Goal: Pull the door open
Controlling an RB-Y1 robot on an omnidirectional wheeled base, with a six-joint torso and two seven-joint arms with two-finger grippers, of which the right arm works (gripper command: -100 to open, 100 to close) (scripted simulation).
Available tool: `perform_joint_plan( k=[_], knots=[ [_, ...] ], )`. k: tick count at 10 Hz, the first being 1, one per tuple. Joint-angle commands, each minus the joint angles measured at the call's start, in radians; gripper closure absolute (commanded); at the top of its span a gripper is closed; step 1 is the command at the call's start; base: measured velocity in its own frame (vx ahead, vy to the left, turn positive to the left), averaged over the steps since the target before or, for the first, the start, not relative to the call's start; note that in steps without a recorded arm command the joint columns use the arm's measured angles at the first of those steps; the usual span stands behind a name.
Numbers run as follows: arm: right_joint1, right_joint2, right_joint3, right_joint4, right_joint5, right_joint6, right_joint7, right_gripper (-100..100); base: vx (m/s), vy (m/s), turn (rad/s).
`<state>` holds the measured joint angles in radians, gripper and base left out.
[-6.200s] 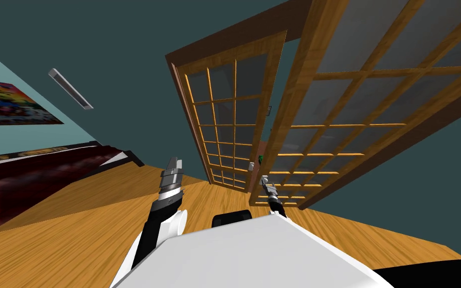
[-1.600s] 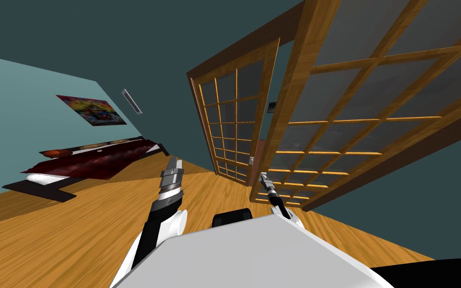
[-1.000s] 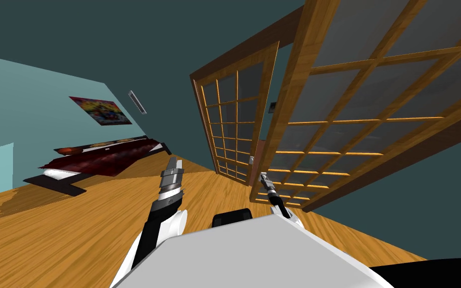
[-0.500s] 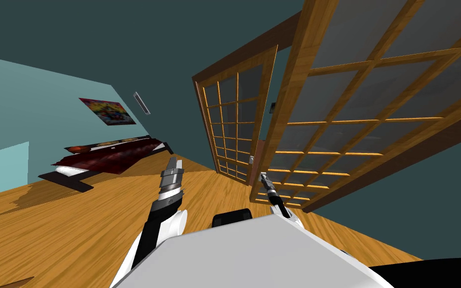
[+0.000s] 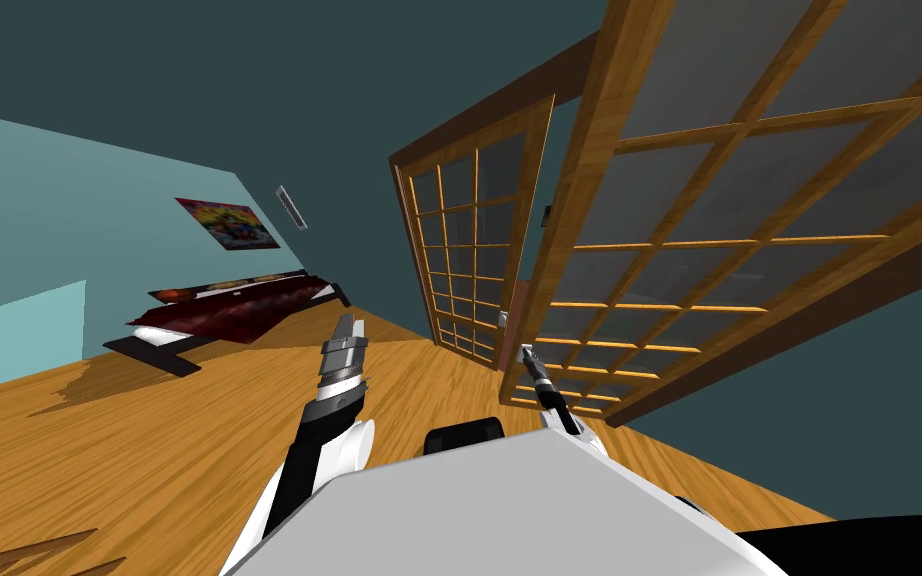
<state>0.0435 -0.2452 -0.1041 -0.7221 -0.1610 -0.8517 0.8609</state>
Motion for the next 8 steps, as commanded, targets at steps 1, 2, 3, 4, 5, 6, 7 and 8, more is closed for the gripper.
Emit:
perform_joint_plan(
  k=[1, 2, 3, 4, 5, 6, 7, 8],
  knots=[
    [0.001, 0.006, 0.006, 0.004, -0.003, 0.001, -0.036, 100, -0.028, -0.012, 0.019],
    [-0.001, 0.005, 0.009, 0.005, -0.01, 0.0, -0.072, 100, -0.025, -0.002, 0.024],
    [-0.002, 0.004, 0.012, 0.007, -0.016, 0.0, -0.098, 100, -0.038, -0.007, 0.047],
    [-0.002, 0.004, 0.012, 0.007, -0.016, 0.0, -0.113, 100, -0.029, -0.01, 0.022],
    [-0.004, 0.004, 0.015, 0.009, -0.023, 0.0, -0.148, 100, -0.027, -0.011, 0.02],
    [-0.004, 0.004, 0.015, 0.009, -0.023, 0.0, -0.151, 100, -0.022, -0.008, 0.023],
    [-0.006, 0.003, 0.018, 0.01, -0.03, -0.001, -0.189, 100, -0.024, -0.009, 0.038],
    [-0.007, 0.002, 0.021, 0.012, -0.038, -0.001, -0.214, 100, -0.037, -0.012, 0.05]
  ],
)
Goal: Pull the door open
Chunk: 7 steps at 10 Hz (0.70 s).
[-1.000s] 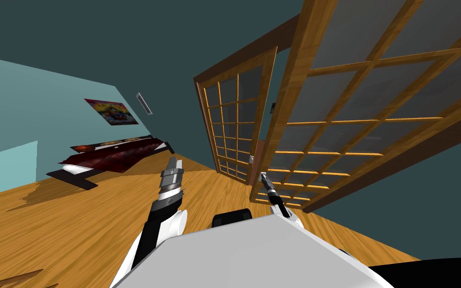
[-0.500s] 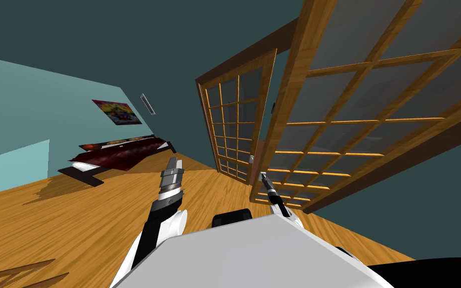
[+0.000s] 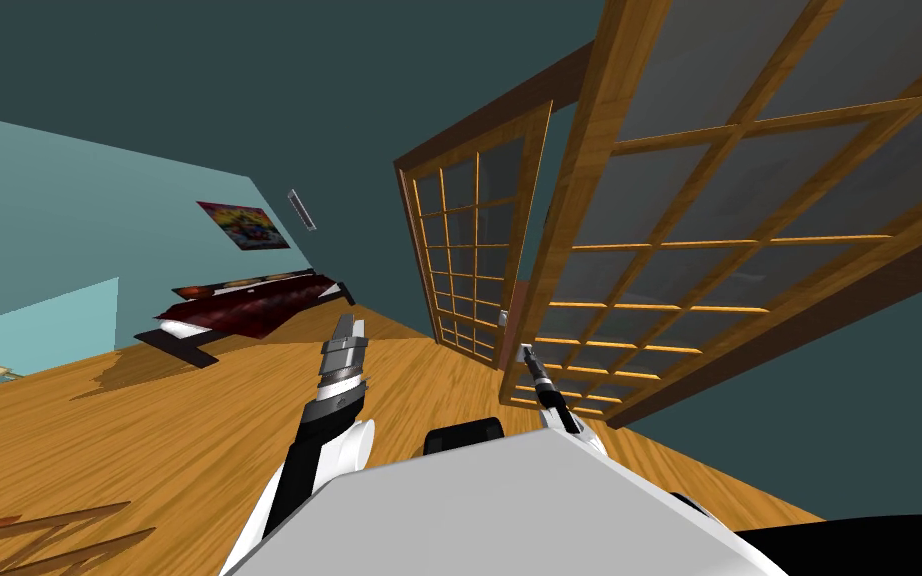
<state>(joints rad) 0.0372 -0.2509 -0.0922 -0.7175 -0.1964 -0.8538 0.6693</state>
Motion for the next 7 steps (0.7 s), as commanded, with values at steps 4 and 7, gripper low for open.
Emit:
perform_joint_plan(
  k=[4, 7],
  knots=[
    [-0.004, 0.007, 0.015, 0.011, -0.017, 0.0, -0.118, 100, -0.027, -0.008, 0.028],
    [-0.008, 0.005, 0.021, 0.014, -0.032, -0.001, -0.193, 100, -0.033, -0.013, 0.031]
  ],
)
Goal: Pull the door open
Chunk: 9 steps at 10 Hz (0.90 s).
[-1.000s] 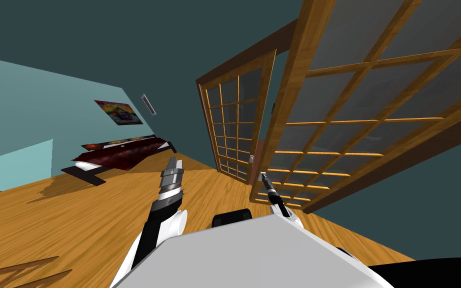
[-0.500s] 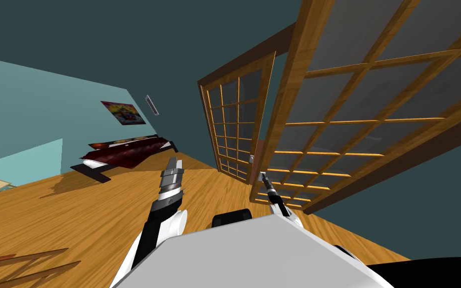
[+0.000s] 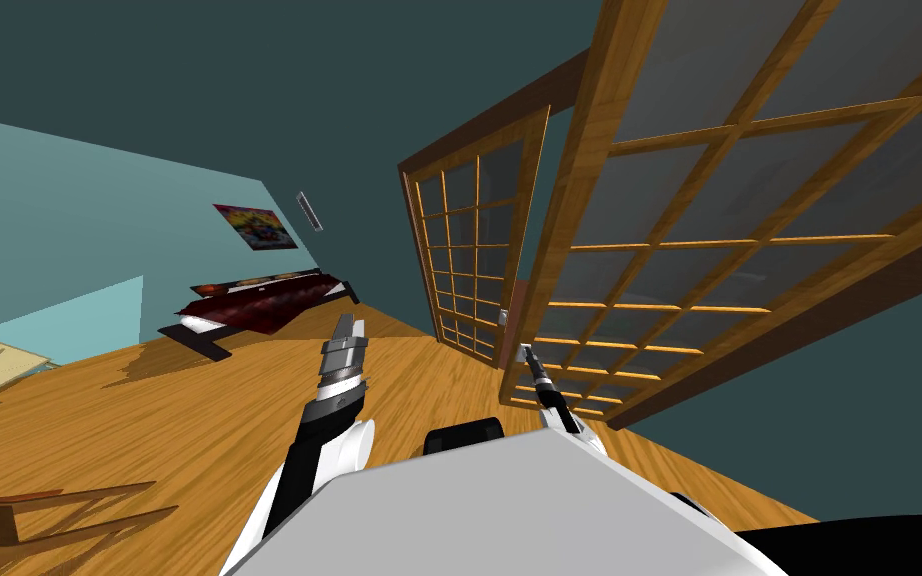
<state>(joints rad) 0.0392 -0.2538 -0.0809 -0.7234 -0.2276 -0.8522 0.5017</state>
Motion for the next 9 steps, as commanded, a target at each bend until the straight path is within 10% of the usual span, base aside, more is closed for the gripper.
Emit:
perform_joint_plan(
  k=[1, 9],
  knots=[
    [-0.01, 0.008, 0.01, 0.02, -0.001, -0.003, -0.033, 100, -0.025, -0.001, 0.014],
    [-0.019, 0.004, 0.026, 0.03, -0.041, -0.005, -0.238, 100, -0.029, -0.011, 0.036]
  ],
)
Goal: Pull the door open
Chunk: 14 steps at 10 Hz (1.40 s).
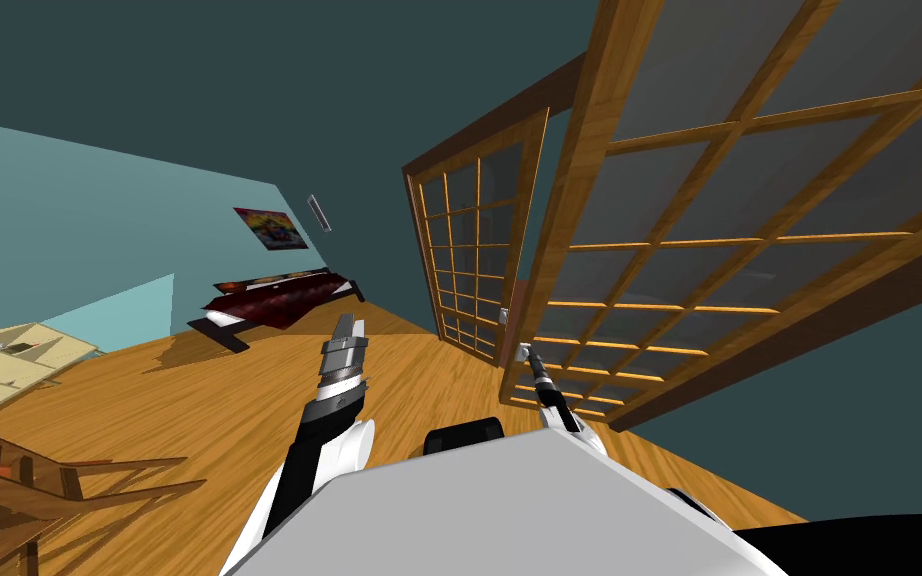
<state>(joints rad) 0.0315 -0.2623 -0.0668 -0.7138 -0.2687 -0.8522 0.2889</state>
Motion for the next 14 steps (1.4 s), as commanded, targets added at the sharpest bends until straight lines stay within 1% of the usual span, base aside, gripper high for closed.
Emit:
perform_joint_plan(
  k=[1, 2, 3, 4, 5, 6, 7, 8, 9, 10, 11, 12, 13, 14],
  knots=[
    [-0.013, 0.012, 0.016, 0.022, -0.008, -0.006, -0.05, 100, -0.04, -0.015, 0.056],
    [-0.013, 0.012, 0.016, 0.022, -0.008, -0.006, -0.068, 100, -0.031, -0.009, 0.015],
    [-0.015, 0.011, 0.019, 0.024, -0.016, -0.006, -0.099, 100, -0.03, -0.006, 0.034],
    [-0.015, 0.011, 0.019, 0.024, -0.016, -0.006, -0.109, 100, -0.021, -0.006, 0.015],
    [-0.017, 0.011, 0.022, 0.026, -0.024, -0.007, -0.147, 100, -0.026, -0.006, 0.034],
    [-0.017, 0.011, 0.022, 0.026, -0.024, -0.007, -0.151, 100, -0.019, -0.007, 0.031],
    [-0.019, 0.01, 0.026, 0.027, -0.032, -0.007, -0.193, 100, -0.023, -0.012, 0.016],
    [-0.021, 0.009, 0.029, 0.029, -0.04, -0.008, -0.216, 100, -0.038, -0.017, 0.076],
    [-0.021, 0.009, 0.029, 0.029, -0.04, -0.008, -0.234, 100, -0.032, -0.014, 0.029],
    [-0.023, 0.008, 0.033, 0.031, -0.049, -0.008, -0.267, 100, -0.033, -0.014, 0.021],
    [-0.023, 0.008, 0.033, 0.031, -0.049, -0.008, -0.276, 100, -0.031, -0.007, 0.025],
    [-0.025, 0.008, 0.036, 0.033, -0.057, -0.009, -0.314, 100, -0.03, -0.007, 0.035],
    [-0.026, 0.007, 0.04, 0.035, -0.065, -0.009, -0.341, 100, -0.036, -0.014, 0.081],
    [-0.026, 0.007, 0.04, 0.035, -0.065, -0.009, -0.359, 100, -0.03, -0.01, 0.034]
  ],
)
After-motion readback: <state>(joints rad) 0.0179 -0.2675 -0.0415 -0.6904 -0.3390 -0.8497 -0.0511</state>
